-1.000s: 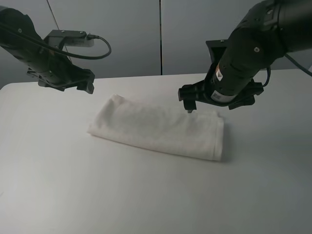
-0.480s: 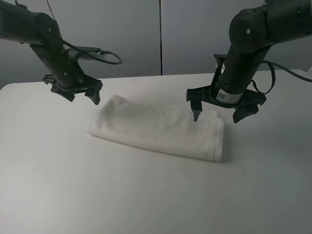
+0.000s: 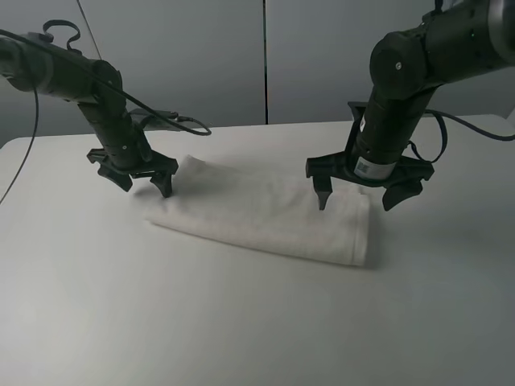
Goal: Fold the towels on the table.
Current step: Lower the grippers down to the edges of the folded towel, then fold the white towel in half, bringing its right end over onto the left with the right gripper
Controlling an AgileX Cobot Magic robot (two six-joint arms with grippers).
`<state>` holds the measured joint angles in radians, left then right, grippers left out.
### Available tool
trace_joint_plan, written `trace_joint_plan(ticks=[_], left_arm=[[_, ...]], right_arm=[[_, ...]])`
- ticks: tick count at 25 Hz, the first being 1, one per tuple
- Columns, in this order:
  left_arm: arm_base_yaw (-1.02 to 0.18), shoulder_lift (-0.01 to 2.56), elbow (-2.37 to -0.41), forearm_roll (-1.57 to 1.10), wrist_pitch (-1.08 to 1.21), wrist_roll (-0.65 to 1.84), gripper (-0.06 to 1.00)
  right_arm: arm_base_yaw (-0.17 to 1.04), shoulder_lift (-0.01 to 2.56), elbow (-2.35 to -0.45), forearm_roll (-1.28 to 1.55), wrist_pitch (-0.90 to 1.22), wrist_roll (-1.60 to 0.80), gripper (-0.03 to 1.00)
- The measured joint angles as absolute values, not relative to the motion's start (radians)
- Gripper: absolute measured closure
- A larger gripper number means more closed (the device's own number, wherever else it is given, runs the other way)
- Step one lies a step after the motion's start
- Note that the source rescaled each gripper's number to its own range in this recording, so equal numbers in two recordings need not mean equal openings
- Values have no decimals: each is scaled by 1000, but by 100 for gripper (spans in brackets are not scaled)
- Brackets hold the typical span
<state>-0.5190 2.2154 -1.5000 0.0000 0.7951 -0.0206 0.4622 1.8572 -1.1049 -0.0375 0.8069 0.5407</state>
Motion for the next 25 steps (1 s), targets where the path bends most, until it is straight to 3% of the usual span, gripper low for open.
trace_joint_plan(ticks=[25], left_arm=[[-513,2223,-1508,60,804,-23,-6]], right_arm=[[460,2016,-1147,-23,735,559,-3]])
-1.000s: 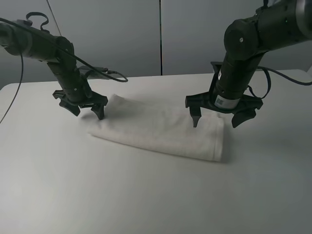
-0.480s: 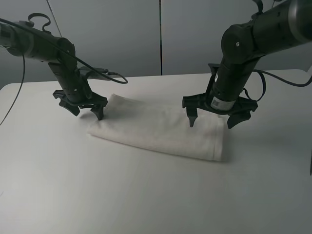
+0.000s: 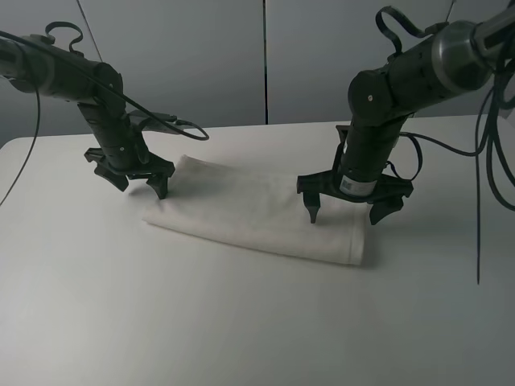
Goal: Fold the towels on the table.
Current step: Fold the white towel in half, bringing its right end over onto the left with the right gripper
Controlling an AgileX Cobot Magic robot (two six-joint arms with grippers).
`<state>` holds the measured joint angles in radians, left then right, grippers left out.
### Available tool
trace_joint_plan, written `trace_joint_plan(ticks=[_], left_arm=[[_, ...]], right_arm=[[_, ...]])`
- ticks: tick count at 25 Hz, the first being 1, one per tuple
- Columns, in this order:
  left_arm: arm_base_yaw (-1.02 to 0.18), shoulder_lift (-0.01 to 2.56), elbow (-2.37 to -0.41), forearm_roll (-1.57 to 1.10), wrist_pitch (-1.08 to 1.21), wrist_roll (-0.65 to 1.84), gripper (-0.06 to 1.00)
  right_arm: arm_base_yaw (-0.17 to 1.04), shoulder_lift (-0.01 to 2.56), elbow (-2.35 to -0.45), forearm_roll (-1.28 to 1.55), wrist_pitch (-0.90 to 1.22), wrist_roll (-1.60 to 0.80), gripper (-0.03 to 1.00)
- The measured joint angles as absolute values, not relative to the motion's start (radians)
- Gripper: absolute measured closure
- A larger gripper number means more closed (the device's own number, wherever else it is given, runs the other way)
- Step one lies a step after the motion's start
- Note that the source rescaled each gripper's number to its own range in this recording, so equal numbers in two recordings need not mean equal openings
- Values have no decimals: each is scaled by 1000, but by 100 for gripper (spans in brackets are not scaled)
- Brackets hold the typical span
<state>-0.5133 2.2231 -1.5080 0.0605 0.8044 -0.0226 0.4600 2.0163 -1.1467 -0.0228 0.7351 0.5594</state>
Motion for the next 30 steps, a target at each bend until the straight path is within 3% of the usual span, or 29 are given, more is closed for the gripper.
trace_joint_plan(ticks=[12,16,18,20,24,25,30], left_arm=[[-513,2223,-1508,72,807,-23,-6],[-513,2223,-1508,74,807,-23,-6],[-513,2223,-1508,76,807,-23,-6],[-513,2223,-1508,76,807,-23,-6],[-513,2223,-1508,76,807,-23,-6],[-513,2223,-1508,76,807,-23,-6],[-511,2223,-1508,88,807,-23,-6]], right_arm=[[460,2074,-1172,-63,727,586,-3],[460,2084,-1174,-46,727,584,2],[460,2085,-1174,-34,718,583,14],[460,2086,-1176,-18,706,579,35],[461,2088,-1179,-7,678,575,91],[463,2088,-1180,-7,676,571,97],[463,2088,-1180,-11,671,557,97]])
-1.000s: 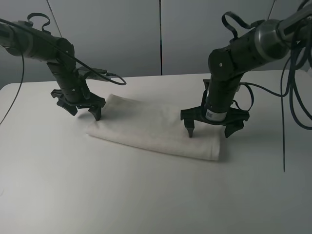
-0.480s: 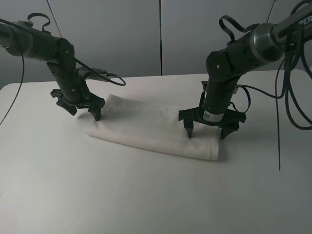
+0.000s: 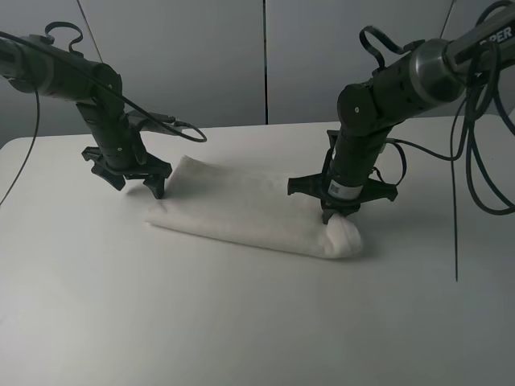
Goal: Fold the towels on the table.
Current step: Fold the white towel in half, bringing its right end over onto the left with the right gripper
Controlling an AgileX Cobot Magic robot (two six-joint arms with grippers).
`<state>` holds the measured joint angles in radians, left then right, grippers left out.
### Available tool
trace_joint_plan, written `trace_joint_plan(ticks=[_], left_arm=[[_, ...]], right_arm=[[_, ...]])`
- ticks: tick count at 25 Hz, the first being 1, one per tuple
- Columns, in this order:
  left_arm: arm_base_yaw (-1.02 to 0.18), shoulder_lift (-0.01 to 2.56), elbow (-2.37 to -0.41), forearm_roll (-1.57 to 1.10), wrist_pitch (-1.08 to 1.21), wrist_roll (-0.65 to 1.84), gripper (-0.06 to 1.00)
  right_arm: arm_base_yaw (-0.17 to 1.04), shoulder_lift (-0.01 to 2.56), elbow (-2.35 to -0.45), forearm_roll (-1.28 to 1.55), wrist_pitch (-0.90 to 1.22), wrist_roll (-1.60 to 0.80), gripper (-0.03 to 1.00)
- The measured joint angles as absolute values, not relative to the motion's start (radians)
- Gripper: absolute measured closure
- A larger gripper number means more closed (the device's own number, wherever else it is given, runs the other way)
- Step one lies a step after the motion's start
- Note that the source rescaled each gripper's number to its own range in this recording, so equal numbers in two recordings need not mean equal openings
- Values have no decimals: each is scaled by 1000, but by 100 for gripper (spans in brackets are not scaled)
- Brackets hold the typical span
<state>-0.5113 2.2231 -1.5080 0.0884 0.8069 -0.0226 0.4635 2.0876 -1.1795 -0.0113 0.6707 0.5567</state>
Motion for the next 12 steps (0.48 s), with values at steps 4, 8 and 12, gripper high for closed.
trace_joint_plan(ticks=[4,8,12], left_arm=[[-510,2228,-1508,97,811,-23,-6],[-510,2228,-1508,99,811,-24,-6],[-510,2228,-1508,99,811,-24,-6]], right_arm=[[463,2088,-1180,-15,673,534,97],[463,2088,-1180,-15,673,528,97],[463,2088,-1180,-15,673,517,97]])
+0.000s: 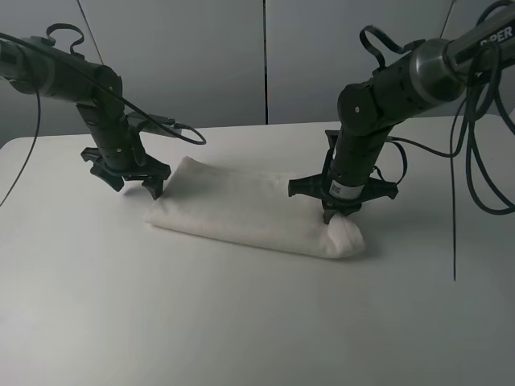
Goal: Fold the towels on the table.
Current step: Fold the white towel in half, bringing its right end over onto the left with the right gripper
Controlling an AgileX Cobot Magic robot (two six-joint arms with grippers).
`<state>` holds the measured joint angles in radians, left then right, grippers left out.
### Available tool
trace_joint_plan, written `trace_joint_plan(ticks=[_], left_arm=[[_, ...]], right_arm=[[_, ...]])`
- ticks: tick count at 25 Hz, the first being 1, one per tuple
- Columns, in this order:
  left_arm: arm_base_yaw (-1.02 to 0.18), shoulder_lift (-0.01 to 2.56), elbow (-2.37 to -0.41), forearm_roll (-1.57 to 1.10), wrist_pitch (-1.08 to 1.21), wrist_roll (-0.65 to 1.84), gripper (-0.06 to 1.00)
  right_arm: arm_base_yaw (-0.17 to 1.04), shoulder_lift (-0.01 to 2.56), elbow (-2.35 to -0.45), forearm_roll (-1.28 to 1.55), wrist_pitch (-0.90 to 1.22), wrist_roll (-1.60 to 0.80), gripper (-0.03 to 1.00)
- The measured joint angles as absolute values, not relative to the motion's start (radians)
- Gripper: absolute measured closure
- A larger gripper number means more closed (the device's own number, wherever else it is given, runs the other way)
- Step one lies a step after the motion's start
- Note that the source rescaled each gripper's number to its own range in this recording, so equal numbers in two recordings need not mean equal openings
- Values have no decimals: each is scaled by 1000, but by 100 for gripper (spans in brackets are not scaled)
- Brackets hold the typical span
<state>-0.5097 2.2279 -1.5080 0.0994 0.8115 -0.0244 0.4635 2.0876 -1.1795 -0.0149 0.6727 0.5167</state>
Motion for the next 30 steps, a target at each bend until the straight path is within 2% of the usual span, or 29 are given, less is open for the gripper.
trace_joint_plan(ticks=[15,23,30], left_arm=[[-510,2210,-1562,95,865,-16,-6],[-510,2201,-1579,-24,872,57,-6],[-510,2236,-1579,-26,864,70,-6]], right_arm=[[463,2088,-1180,0,673,482,97],[463,2088,-1180,0,673,478,97],[462,2088,-1180,0,671,464,97]])
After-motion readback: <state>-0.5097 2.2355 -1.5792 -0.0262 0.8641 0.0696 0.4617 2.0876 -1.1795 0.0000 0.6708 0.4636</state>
